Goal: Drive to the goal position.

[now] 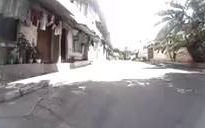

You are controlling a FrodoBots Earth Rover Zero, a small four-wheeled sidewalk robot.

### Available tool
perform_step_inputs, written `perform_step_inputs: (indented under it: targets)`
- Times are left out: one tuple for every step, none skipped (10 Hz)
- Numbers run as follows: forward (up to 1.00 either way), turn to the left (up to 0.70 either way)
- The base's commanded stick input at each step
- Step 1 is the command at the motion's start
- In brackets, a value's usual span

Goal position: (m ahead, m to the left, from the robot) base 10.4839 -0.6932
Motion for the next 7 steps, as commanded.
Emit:
perform_step_inputs:
  targets:
    - [0.85, -0.34]
    - [0.85, -0.34]
    - [0.85, -0.34]
    - [0.85, -0.34]
    - [0.85, -0.34]
    - [0.85, -0.34]
    - [0.85, -0.34]
